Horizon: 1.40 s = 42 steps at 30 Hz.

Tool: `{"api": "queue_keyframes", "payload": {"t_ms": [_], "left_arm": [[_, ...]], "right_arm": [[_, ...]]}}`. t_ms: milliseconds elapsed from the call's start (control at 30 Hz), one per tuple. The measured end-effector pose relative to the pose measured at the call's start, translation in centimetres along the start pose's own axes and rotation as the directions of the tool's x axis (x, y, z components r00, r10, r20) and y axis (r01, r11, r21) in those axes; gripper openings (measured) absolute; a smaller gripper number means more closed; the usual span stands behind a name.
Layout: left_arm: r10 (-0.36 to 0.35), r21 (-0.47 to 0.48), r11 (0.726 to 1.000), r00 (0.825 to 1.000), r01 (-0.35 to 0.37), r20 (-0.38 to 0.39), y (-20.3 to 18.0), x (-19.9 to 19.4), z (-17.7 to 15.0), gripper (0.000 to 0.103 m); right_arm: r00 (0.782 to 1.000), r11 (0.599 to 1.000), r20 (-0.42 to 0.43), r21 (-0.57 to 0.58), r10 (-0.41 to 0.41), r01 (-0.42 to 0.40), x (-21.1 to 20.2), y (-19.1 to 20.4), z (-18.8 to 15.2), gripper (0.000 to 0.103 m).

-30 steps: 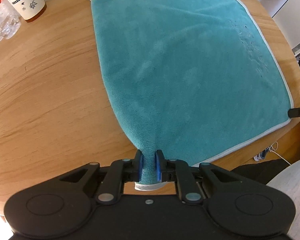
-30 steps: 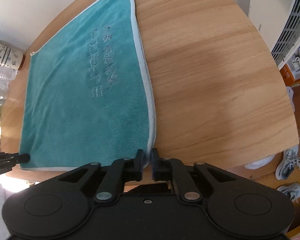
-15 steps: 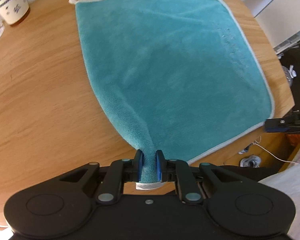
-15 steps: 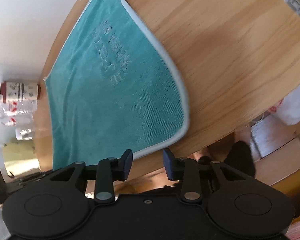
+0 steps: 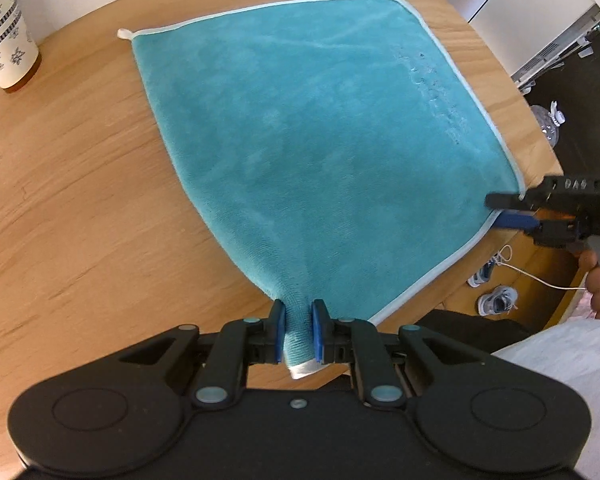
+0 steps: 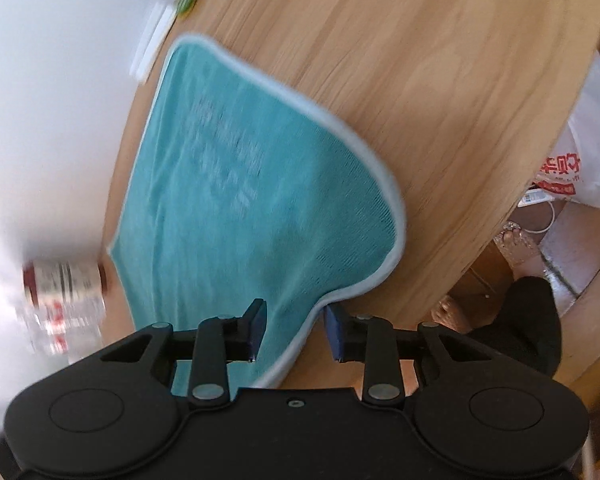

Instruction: Fold towel

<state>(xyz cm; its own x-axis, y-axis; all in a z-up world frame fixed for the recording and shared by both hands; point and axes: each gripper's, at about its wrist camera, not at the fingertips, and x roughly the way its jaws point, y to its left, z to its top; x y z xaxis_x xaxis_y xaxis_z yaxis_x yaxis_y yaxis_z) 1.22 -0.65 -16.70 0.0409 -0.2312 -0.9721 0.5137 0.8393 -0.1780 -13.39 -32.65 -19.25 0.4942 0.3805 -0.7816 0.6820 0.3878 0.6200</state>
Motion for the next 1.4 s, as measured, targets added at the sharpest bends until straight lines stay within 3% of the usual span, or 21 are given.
{"api": "queue_keyframes", "payload": {"t_ms": [67, 133, 300, 367, 467, 533, 667, 867, 1200, 1400], "left_arm": [[0.01, 0.011, 1.0, 1.0, -0.01, 0.0, 0.1, 0.0, -0.1, 0.012], [0.012, 0.008, 1.0, 1.0, -0.012, -0.003, 0.3, 0.2, -0.2, 0.012], [0.041, 0.005, 0.999, 0.999, -0.041, -0.002, 1.0, 0.8, -0.4, 0.012], [0.035, -0.004, 0.999, 0.999, -0.035, -0.009, 1.4, 1.2, -0.4, 0.011], [0.035, -0.011, 0.999, 0.999, -0.035, -0.015, 1.8, 1.9, -0.4, 0.011], [0.025, -0.028, 0.999, 0.999, -0.025, -0.023, 2.0, 2.3, -0.4, 0.011], [0.005, -0.039, 0.999, 0.999, -0.007, -0.043, 2.1, 2.9, -0.5, 0.012], [-0.041, -0.044, 0.998, 0.998, 0.039, -0.051, 0.5, 4.0, -0.8, 0.034], [-0.107, 0.032, 0.994, 0.992, 0.105, 0.069, -3.2, 3.1, 1.2, 0.049], [-0.143, 0.103, 0.986, 0.982, 0.131, 0.121, -6.1, 3.4, 3.8, 0.049]], "right_arm": [[0.999, 1.0, 0.029, -0.001, -0.015, 0.015, -0.5, -0.1, 0.2, 0.03], [0.998, 0.999, 0.055, 0.018, -0.033, 0.032, -0.8, -0.4, 0.4, 0.017], [0.996, 0.999, 0.078, 0.037, -0.039, 0.036, -0.9, -0.5, 0.7, 0.016], [0.996, 0.999, 0.075, 0.017, -0.052, 0.051, -1.0, -0.3, 0.8, 0.021], [0.991, 0.996, 0.1, -0.012, -0.092, 0.093, -1.4, 0.1, 0.9, 0.011], [0.986, 0.987, 0.104, -0.074, -0.131, 0.139, -1.2, 1.2, 0.8, 0.01], [0.988, 0.984, 0.07, -0.1, -0.141, 0.147, -1.1, 2.2, 1.6, 0.01], [0.986, 0.974, 0.022, -0.15, -0.167, 0.168, -1.5, 3.3, 2.7, 0.01], [0.991, 0.968, -0.045, -0.225, -0.127, 0.113, 0.4, 8.3, 6.3, 0.01], [0.988, 0.959, -0.072, -0.262, -0.134, 0.111, 3.0, 11.4, 8.7, 0.01]]}}
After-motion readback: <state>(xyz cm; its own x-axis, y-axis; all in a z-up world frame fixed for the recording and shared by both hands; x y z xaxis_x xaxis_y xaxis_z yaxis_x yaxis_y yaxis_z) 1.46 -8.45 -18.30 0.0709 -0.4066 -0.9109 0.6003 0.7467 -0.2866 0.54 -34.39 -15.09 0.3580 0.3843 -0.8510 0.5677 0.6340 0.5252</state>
